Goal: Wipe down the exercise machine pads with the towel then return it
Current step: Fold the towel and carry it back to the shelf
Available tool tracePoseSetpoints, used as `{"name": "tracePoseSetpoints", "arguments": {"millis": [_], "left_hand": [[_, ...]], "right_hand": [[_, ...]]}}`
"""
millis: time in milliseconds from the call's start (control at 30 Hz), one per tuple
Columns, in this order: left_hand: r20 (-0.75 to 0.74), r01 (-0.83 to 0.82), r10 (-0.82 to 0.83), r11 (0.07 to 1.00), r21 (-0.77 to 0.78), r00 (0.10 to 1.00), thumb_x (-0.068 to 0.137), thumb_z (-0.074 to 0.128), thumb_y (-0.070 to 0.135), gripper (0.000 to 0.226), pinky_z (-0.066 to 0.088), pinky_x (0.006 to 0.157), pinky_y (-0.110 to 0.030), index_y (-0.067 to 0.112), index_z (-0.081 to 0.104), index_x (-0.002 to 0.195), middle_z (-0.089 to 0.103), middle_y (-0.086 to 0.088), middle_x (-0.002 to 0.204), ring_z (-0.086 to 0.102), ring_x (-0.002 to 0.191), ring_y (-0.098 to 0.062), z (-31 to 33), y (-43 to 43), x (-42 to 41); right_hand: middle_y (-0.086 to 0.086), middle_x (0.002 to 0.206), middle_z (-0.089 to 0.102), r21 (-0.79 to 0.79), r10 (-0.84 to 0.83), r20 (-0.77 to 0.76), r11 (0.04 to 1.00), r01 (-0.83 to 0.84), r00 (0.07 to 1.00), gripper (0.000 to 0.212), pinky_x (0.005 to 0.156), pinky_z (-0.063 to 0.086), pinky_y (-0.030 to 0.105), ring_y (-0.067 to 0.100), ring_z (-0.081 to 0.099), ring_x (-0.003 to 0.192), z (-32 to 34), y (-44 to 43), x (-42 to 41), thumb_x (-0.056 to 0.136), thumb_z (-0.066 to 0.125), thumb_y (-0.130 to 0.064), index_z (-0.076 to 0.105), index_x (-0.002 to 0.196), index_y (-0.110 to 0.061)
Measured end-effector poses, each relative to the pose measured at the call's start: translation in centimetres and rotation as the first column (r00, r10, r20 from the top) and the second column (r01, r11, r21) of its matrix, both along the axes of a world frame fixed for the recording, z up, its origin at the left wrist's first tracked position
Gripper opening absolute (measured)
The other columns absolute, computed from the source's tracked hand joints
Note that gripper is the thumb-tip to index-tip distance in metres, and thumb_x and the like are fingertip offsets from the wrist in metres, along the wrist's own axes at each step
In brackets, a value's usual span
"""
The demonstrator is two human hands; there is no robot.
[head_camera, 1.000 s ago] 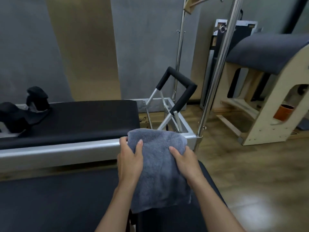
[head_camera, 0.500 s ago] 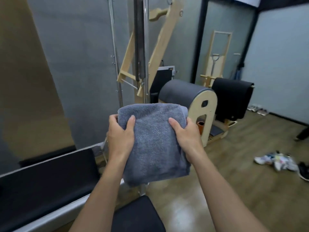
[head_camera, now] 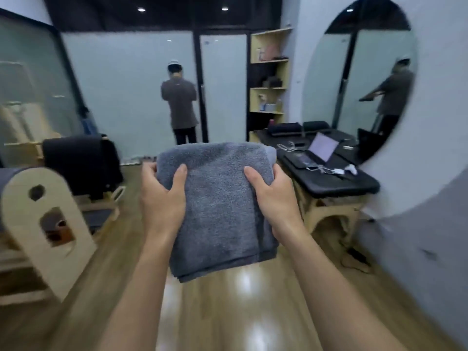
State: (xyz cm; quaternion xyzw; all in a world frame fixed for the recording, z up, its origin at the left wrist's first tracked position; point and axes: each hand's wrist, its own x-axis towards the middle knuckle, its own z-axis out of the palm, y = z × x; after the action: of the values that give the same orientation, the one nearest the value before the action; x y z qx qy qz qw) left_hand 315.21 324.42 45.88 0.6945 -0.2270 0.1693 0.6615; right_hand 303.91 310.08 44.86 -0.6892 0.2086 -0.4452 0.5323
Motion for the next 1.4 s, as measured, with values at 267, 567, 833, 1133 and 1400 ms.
{"name": "tracePoseSetpoints", "arguments": {"millis": [267,567,833,1133,1400], "left_hand": [[-0.014,0.643,-0.643,0.766,0.005,0.766,0.086,0.064,0.041,0.026,0.046,0.072,-0.032,0.024,0.05,0.099,0.061,0.015,0.086,0.06,0.078,-0.007,-0.4,-30.8,-24.8],[-0.02,0.935,-0.935,0.353,0.019,0.353,0.087,0.064,0.04,0.026,0.037,0.061,-0.02,0.02,0.05,0.097,0.058,0.018,0.08,0.054,0.066,0.013,-0.6,-50.1,-56.3],[-0.066,0.998,-0.997,0.045,0.05,0.048,0.088,0.062,0.044,0.028,0.042,0.06,-0.018,0.021,0.051,0.101,0.062,0.014,0.084,0.057,0.072,0.009,-2.6,-61.9,-75.7],[-0.065,0.996,-0.995,-0.078,0.036,-0.075,0.088,0.064,0.038,0.027,0.041,0.06,-0.019,0.019,0.052,0.102,0.061,0.015,0.082,0.057,0.071,0.003,-2.7,-79.7,-92.3],[-0.119,0.992,-0.986,-0.122,0.044,-0.116,0.088,0.064,0.038,0.028,0.046,0.073,-0.034,0.019,0.052,0.104,0.065,0.011,0.086,0.063,0.081,-0.016,-5.1,-94.9,-108.7]], "right_hand": [[-0.016,0.087,0.073,0.027,-0.621,0.018,0.784,0.621,0.783,0.02,0.072,0.053,0.026,-0.002,0.068,0.079,0.0,-20.4,-31.5,0.083,0.069,-0.046,0.064,0.092,-0.028],[-0.011,0.089,0.074,0.036,-0.931,0.036,0.365,0.93,0.363,0.02,0.076,0.057,0.035,0.003,0.069,0.079,0.1,-29.9,-62.3,0.084,0.07,-0.042,0.065,0.093,-0.025],[-0.014,0.086,0.073,0.041,-0.996,0.024,0.081,0.996,0.08,0.016,0.069,0.053,0.027,-0.001,0.068,0.077,-1.9,-36.9,-79.5,0.085,0.07,-0.04,0.064,0.092,-0.027],[-0.021,0.087,0.072,0.027,-0.999,0.007,-0.044,0.999,-0.044,0.021,0.07,0.054,0.029,-0.001,0.069,0.078,-1.8,-52.7,-94.5,0.084,0.069,-0.044,0.065,0.095,-0.026],[-0.015,0.087,0.073,0.013,-0.998,-0.026,-0.061,0.998,-0.06,0.021,0.071,0.056,0.03,0.0,0.069,0.078,-4.3,-68.0,-111.3,0.084,0.069,-0.045,0.065,0.095,-0.027]]}}
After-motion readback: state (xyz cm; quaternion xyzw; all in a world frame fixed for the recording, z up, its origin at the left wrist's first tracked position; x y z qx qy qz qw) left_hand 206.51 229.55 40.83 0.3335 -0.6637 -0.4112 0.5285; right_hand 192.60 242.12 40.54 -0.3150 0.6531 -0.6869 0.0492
